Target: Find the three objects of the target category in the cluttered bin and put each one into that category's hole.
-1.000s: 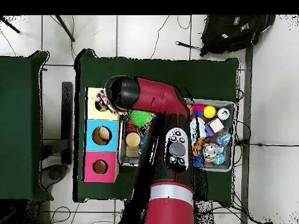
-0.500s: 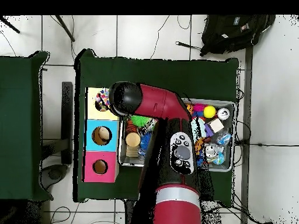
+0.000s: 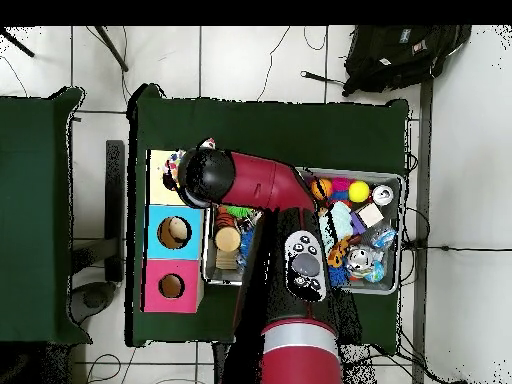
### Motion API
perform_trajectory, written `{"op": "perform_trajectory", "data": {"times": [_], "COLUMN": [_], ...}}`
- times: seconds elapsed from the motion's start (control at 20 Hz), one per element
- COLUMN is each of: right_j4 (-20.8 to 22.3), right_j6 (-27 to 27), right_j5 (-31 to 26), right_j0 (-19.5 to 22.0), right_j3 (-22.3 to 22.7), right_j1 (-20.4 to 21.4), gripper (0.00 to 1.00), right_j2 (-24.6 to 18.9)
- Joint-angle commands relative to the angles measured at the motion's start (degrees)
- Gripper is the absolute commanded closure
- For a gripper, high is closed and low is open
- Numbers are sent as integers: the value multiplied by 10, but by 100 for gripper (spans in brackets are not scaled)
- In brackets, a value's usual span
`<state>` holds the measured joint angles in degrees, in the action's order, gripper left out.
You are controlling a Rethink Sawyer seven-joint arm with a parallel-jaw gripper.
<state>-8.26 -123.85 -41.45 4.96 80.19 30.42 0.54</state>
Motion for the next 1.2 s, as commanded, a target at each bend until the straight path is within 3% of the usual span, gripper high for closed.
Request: {"op": "perform_trajectory", "data": {"times": [0.05,0.7,1.2], "right_j4": [8,-4,-5], "right_j6": [-27,-58,-59], "right_j5": [45,81,66], "right_j0": [-3,-37,-45], "right_j3": [71,86,57], "right_j1": [-2,-1,-15], "gripper": [100,100,100], "right_j2": [-51,-47,-39]}}
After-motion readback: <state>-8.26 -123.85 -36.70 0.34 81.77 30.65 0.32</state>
